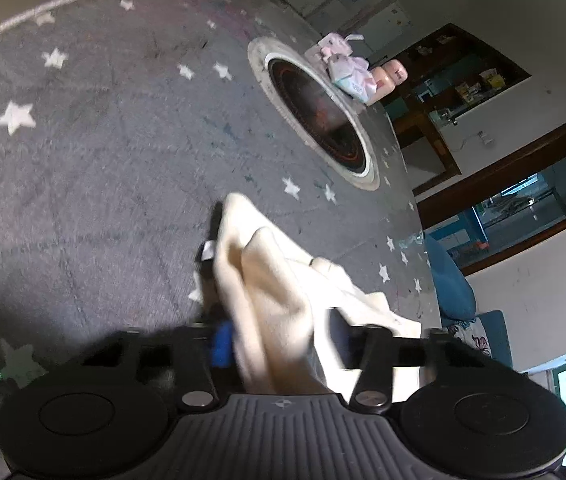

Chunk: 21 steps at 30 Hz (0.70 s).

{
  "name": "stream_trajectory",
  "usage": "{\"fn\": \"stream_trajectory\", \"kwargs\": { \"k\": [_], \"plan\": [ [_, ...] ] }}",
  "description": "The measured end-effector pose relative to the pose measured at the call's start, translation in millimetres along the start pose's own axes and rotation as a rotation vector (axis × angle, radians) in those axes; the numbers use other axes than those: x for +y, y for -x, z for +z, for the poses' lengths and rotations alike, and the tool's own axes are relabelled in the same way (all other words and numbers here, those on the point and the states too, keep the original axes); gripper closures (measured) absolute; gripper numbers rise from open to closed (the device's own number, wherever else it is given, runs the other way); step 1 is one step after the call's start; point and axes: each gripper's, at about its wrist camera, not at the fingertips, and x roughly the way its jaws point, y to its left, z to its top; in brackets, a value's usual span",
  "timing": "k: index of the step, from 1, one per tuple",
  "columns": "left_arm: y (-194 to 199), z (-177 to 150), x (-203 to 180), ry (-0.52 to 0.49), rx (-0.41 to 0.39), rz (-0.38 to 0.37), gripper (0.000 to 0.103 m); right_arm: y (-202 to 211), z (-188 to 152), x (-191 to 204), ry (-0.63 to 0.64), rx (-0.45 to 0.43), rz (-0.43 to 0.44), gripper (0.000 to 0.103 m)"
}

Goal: Fold clothes
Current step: 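Lift the folded sweatshirt with both grippers and fold it over again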

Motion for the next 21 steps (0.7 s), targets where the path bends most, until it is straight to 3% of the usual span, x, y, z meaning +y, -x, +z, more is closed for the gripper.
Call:
{"fn": "stream_trajectory", "kwargs": {
  "k": [4,9,11,21],
  "plan": [
    [-0.7,-1.7,4.8,-0.011,-0.006,-0.004,0.08,2.9,-5.7,-3.0,-0.03,-0.004,-0.003,0.079],
    [-0.4,-2.8,7.5,-0.009,-0.008,-0.014,0.08,13.9,-21.0,-20.5,-0.114,0.006,-0.043,0.073],
    [-0.5,-3.4,6.6,-0.019,-0.01,-0.013,0.08,19.3,-30.3,-33.7,-0.158,0.016,-0.09,0.067],
    [-0.1,-5.4,2.7,-0.052,-0.013,0.001,0.08,36.6,-76.9,-121.8,-0.427,0.03,-0.345,0.057]
  ]
}}
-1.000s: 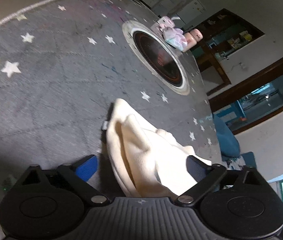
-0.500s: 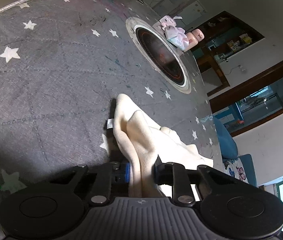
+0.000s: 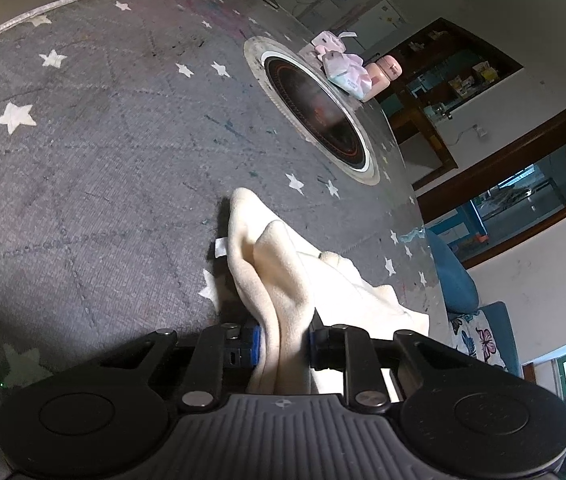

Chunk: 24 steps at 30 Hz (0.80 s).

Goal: Fold clothes
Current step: 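Lift the folded sweatshirt with both grippers and fold it over again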

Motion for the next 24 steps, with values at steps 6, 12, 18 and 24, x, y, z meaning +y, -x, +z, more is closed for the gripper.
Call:
{"fn": "stream_trajectory", "kwargs": {
  "k": [6,12,18,24],
  "plan": [
    [-0.6,0.3,-2.5,-0.02,0.003,0.011,0.08,-9.8,-2.6,-37.4,-0.128,-0.016,-0.045,0.046],
    [-0.5,-0.3,-3.0,-0.024,0.004,0.013,0.08,-14.3,-6.1,-51.1,-0.208,-0.025,0.001,0.046],
    [-0.5,-0.1,-4.2,-0.036,0.003,0.021,0.08,-16.7,-4.5,-50.0,-0.228,-0.029,0.046,0.072],
    [-0.4,0.2,-14.8,-0.105,-0.002,0.052,0.084,-11.4,-5.3,-46.1,-0.249,-0.06,0.065,0.088]
  ]
}}
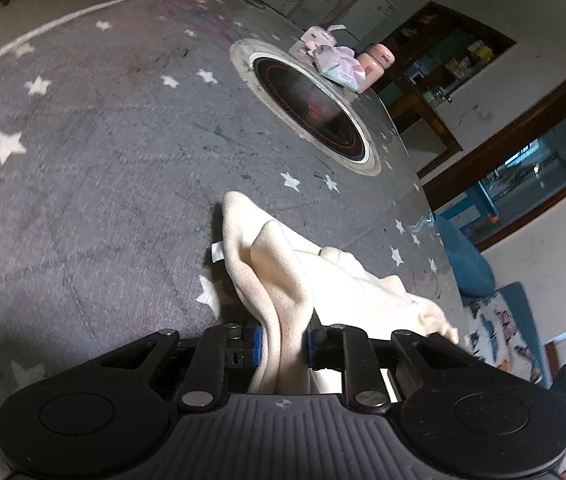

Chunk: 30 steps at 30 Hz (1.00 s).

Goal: Fold clothes
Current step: 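Lift the folded sweatshirt with both grippers and fold it over again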

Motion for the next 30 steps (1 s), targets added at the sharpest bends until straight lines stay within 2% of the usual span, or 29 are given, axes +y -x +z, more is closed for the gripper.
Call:
{"fn": "stream_trajectory", "kwargs": {
  "k": [7,15,23,30],
  "plan": [
    [0.2,9.0,-25.5,-0.074,-0.019,-0.021,0.085,20.7,7.8,4.8,0.018,-0.065,-0.006,0.089],
    [-24.5,18.0,-73.9,-0.189,0.002,-0.055,0.085,45.2,24.6,-7.6,0.031,-0.132,-0.072,0.089],
    [-65.2,23.3,-125.0,-0.27,0.03,-0.07,0.085,64.0,45.2,-42.3,0.019,-0.177,-0.178,0.089],
    [-97.9,26.2,-160.2,-0.323,0.047,-0.056,0.085,63.5,59.3,-72.6,0.002,-0.182,-0.239,0.089]
  ]
}}
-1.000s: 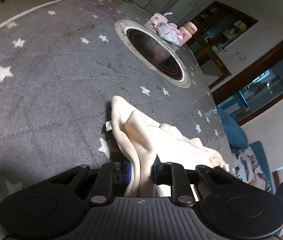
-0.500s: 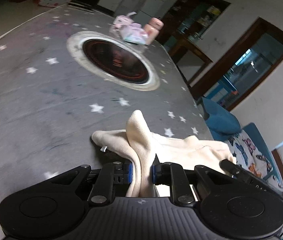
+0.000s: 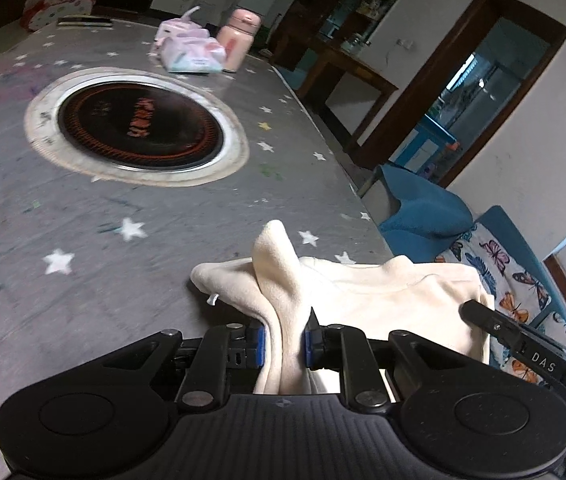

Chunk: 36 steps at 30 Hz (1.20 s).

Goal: Fold clothes
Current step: 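Lift the folded sweatshirt with both grippers and fold it over again, then lay the folded edge down and open both grippers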

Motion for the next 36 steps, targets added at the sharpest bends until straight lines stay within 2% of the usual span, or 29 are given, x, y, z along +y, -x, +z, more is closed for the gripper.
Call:
{"fn": "stream_trajectory", "kwargs": {
  "k": [11,36],
  "plan": [
    [-29.3,4.9,-20.7,-0.035,0.024,0.025,0.085,-18.7,5.7,-23.7,-0.017,0.015,-0.04,0.089],
    [-47.7,-6.4,-10.9,-0.06,0.07,0.085,0.084,-50.7,-13.8,-40.6,-0.019,0.104,-0.092,0.089]
  ]
}}
